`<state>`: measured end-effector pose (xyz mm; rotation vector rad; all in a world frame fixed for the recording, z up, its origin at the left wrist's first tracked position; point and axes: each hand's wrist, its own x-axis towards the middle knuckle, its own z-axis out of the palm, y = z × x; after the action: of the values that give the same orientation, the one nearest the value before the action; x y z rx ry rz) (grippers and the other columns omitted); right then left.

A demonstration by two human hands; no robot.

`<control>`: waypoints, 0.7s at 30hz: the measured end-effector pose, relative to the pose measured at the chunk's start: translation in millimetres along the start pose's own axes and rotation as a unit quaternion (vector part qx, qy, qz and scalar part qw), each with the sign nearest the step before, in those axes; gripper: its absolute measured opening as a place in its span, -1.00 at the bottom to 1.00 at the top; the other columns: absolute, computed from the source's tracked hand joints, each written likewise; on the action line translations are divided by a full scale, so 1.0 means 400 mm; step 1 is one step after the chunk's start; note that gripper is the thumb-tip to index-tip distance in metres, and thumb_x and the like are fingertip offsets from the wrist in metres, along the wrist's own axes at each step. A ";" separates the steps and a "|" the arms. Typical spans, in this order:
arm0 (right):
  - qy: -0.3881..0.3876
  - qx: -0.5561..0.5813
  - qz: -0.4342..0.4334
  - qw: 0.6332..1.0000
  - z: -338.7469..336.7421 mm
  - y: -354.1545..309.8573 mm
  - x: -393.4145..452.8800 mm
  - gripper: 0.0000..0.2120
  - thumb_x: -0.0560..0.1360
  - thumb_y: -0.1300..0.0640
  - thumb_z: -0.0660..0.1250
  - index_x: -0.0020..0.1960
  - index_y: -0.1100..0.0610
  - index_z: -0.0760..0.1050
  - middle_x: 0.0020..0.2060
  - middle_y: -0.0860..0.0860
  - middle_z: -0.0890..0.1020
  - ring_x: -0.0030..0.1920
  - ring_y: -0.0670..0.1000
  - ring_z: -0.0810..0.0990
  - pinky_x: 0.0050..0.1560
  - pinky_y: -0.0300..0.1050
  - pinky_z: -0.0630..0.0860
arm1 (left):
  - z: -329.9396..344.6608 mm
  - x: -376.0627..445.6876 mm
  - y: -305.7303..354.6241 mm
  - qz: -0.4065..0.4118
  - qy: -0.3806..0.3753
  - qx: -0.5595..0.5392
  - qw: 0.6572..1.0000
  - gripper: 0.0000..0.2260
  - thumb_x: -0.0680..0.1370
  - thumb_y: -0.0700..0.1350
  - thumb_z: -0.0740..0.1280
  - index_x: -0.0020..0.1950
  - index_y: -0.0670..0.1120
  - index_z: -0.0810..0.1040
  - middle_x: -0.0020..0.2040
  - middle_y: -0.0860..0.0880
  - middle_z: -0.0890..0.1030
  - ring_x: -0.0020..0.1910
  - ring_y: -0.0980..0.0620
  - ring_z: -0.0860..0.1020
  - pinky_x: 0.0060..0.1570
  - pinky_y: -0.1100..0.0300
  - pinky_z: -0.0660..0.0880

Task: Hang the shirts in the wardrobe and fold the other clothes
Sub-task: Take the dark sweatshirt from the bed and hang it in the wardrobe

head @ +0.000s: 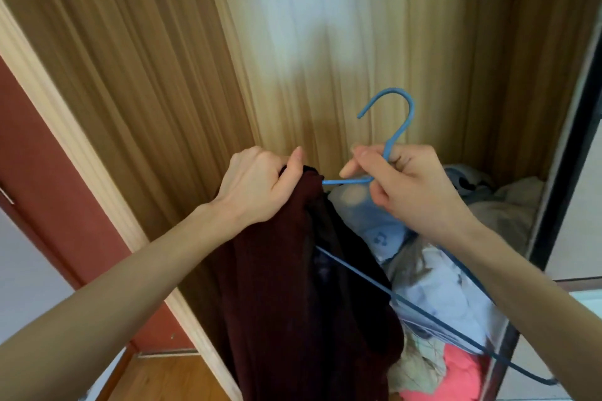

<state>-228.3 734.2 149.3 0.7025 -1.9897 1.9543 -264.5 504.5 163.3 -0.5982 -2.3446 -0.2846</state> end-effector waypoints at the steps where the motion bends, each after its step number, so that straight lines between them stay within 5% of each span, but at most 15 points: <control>1: -0.040 0.020 0.019 0.999 -0.007 -0.003 0.010 -0.56 0.65 -0.09 0.24 -0.06 0.26 0.67 -0.61 -0.02 0.36 -0.62 -0.05 0.24 -0.53 -0.22 0.24 | 0.000 0.005 -0.001 -0.008 0.009 -0.002 1.000 -0.42 0.68 0.16 -0.02 -0.51 -0.05 0.12 -0.63 -0.01 0.25 -0.64 0.03 0.24 -0.43 0.16 0.18; 4: -0.175 0.109 0.104 0.973 -0.042 0.040 0.027 -0.40 0.53 -0.33 0.13 0.15 0.12 0.66 -0.45 0.10 0.50 -0.54 0.01 0.42 -0.47 -0.19 0.35 | 0.001 0.010 -0.004 -0.032 0.023 -0.007 0.999 -0.41 0.67 0.18 -0.01 -0.52 -0.05 0.13 -0.64 0.01 0.24 -0.64 0.02 0.24 -0.44 0.17 0.18; 6: -0.221 0.156 0.163 0.949 -0.060 0.113 0.023 -0.46 0.60 -0.26 0.08 0.19 0.09 0.63 -0.33 0.11 0.57 -0.40 0.02 0.54 -0.34 -0.19 0.47 | -0.003 0.011 -0.014 -0.067 0.039 -0.013 0.997 -0.41 0.66 0.18 0.01 -0.51 -0.06 0.12 -0.63 0.03 0.23 -0.62 0.01 0.24 -0.44 0.16 0.17; 10: -0.217 -0.038 0.170 0.961 -0.033 0.271 -0.047 -0.86 0.64 0.01 0.36 0.19 -0.12 0.55 -0.11 0.00 0.58 -0.18 -0.09 0.56 -0.17 -0.22 0.48 | -0.010 0.010 -0.035 -0.127 0.058 -0.009 0.990 -0.43 0.66 0.14 0.05 -0.49 -0.09 0.12 -0.60 0.02 0.22 -0.58 -0.02 0.25 -0.42 0.15 0.19; 13: -0.217 -0.179 0.113 0.953 0.051 0.313 -0.121 -0.33 0.41 -0.25 0.45 0.43 -0.25 0.24 0.17 -0.14 0.49 0.15 -0.18 0.49 0.22 -0.19 0.47 | -0.003 0.002 -0.030 -0.140 0.049 0.004 0.989 -0.43 0.66 0.15 0.05 -0.49 -0.10 0.12 -0.59 0.00 0.22 -0.57 -0.05 0.26 -0.41 0.13 0.24; 15: -0.171 -0.348 0.068 0.919 0.110 0.342 -0.134 -0.13 0.42 -0.26 0.40 0.60 -0.13 0.08 0.46 -0.11 0.34 0.48 -0.08 0.31 0.49 -0.05 0.31 | 0.001 -0.005 -0.026 -0.145 0.049 0.002 0.988 -0.43 0.66 0.15 0.05 -0.49 -0.10 0.13 -0.60 -0.01 0.23 -0.58 -0.04 0.26 -0.42 0.13 0.24; 17: -0.095 -0.464 0.080 0.877 0.139 0.377 -0.129 -0.12 0.48 -0.16 0.39 0.65 -0.02 0.02 0.54 -0.01 0.26 0.57 0.09 0.23 0.53 0.05 0.24 | -0.004 -0.014 -0.023 -0.147 0.056 -0.001 0.988 -0.41 0.68 0.13 0.07 -0.49 -0.11 0.13 -0.59 -0.03 0.23 -0.57 -0.05 0.27 -0.42 0.13 0.24; 21: -0.066 -0.461 0.206 0.861 0.112 0.464 -0.126 -0.14 0.48 -0.05 0.42 0.64 -0.01 0.05 0.55 0.01 0.24 0.56 0.15 0.22 0.48 0.15 0.31 | -0.039 -0.028 -0.026 -0.161 0.083 -0.007 0.983 -0.40 0.71 0.09 0.14 -0.48 -0.12 0.13 -0.58 -0.02 0.23 -0.55 -0.05 0.26 -0.40 0.12 0.22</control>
<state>-273.9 693.0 -38.4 0.1545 -2.9373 0.8417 -253.5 486.0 166.9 -0.1887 -2.2712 -0.4793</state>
